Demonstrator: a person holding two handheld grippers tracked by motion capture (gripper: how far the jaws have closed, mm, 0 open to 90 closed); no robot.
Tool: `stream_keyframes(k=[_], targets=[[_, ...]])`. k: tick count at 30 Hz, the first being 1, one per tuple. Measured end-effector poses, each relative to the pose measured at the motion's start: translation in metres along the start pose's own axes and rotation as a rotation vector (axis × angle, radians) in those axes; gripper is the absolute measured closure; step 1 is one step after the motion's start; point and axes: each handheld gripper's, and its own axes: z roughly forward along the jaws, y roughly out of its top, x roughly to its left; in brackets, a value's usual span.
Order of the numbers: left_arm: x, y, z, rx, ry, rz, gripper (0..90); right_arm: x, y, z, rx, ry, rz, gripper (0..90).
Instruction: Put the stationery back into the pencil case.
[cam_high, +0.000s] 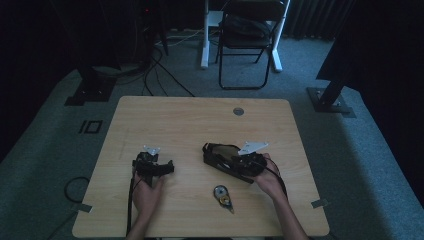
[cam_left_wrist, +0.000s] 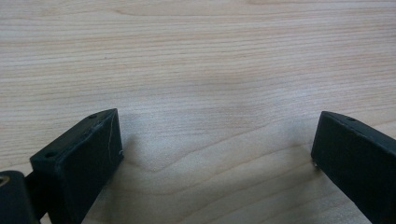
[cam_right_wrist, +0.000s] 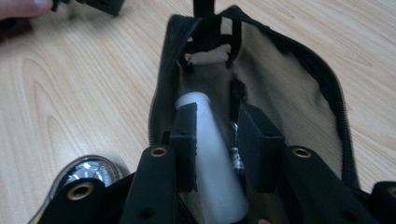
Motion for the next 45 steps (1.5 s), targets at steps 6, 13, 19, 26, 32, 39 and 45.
stream_keyframes(k=[6, 13, 19, 26, 32, 39, 45], targets=[[0.000, 0.000, 0.000, 0.000, 0.000, 0.001, 2.2, 0.002, 0.002, -0.005, -0.022, -0.017, -0.002, 68.0], [0.000, 0.000, 0.000, 0.000, 0.000, 0.001, 2.2, 0.006, 0.004, -0.015, -0.060, -0.044, -0.006, 66.8], [0.000, 0.000, 0.000, 0.000, 0.000, 0.001, 2.2, 0.012, 0.006, -0.022, -0.084, -0.057, -0.013, 65.3], [0.000, 0.000, 0.000, 0.000, 0.000, 0.001, 2.2, 0.021, 0.009, -0.029, -0.104, -0.063, -0.033, 65.1], [0.000, 0.000, 0.000, 0.000, 0.000, 0.001, 2.2, 0.030, 0.011, -0.034, -0.119, -0.069, -0.055, 65.5], [0.000, 0.000, 0.000, 0.000, 0.000, 0.001, 2.2, 0.039, 0.011, -0.037, -0.132, -0.065, -0.061, 65.0], [0.000, 0.000, 0.000, 0.000, 0.000, 0.001, 2.2, 0.045, 0.009, -0.036, -0.133, -0.056, -0.063, 64.2]])
